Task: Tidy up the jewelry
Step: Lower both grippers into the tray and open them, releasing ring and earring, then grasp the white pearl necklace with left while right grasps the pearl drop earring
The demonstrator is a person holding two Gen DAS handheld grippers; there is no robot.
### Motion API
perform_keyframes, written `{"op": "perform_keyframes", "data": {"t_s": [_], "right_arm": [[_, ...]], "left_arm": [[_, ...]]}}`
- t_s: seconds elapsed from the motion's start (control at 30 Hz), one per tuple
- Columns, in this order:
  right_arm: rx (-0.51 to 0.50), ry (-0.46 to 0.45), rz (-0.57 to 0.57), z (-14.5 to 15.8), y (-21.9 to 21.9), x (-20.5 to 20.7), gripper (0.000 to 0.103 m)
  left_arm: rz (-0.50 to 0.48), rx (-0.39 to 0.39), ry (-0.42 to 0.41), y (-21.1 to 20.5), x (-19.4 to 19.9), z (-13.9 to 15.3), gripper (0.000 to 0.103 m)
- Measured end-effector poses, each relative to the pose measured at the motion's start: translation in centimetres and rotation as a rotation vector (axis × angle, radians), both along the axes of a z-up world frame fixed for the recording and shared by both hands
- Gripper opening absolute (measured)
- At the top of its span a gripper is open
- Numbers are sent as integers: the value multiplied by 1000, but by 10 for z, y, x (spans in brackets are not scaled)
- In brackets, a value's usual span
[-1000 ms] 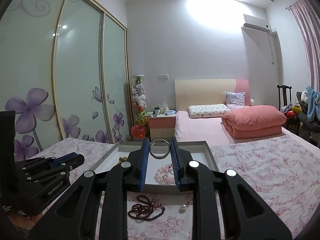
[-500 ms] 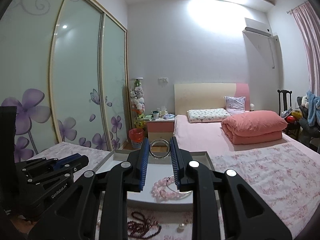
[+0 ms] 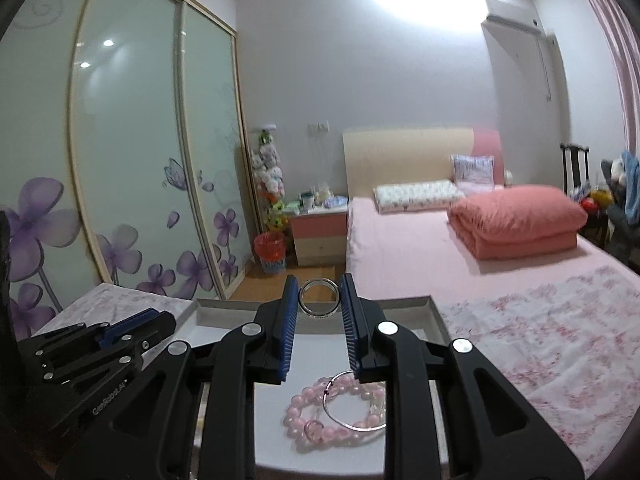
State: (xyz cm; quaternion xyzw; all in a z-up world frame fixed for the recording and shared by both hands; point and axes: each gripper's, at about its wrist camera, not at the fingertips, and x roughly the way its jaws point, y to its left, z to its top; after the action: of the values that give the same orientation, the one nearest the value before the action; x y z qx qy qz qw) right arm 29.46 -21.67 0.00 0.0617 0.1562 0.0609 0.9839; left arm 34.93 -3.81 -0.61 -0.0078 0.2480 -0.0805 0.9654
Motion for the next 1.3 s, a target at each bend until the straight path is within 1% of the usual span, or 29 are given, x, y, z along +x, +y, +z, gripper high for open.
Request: {"op": "perform_keyframes", "data": {"t_s": [0.17, 0.3, 0.43, 0.53, 0.63, 0.7, 0.73, 0.8, 0.93, 1.1, 1.3], "right_arm": [[12, 106, -2, -15, 0, 27, 23], [22, 201, 7, -24, 5, 43, 23], [31, 259, 12, -31, 4, 54, 23], [27, 284, 20, -35, 3, 57, 23], [45, 294, 22, -36, 1, 56, 25], [53, 295, 20, -36, -1, 55, 33], [54, 293, 19, -35, -3, 56, 35], [51, 285, 15, -34, -4, 53, 36], [61, 278, 7, -32, -6, 52, 36], [66, 263, -8, -28, -9, 49, 36], [59, 237, -12, -19, -9, 33, 36]], "left_arm": [[1, 3, 53, 0, 21, -13, 14], [-11, -13, 90, -2, 30, -20, 14], [-12, -24, 121, -2, 40, -26, 14], [-15, -30, 132, -2, 43, -29, 14], [-15, -36, 137, -2, 44, -29, 21], [-12, -42, 139, 0, 44, -30, 25], [-11, -44, 140, 0, 44, -30, 26], [-4, -47, 140, 1, 45, -29, 29], [7, -61, 140, 6, 43, -26, 30], [14, -53, 132, 9, 35, -20, 30], [20, -50, 130, 16, 17, -17, 30]]}}
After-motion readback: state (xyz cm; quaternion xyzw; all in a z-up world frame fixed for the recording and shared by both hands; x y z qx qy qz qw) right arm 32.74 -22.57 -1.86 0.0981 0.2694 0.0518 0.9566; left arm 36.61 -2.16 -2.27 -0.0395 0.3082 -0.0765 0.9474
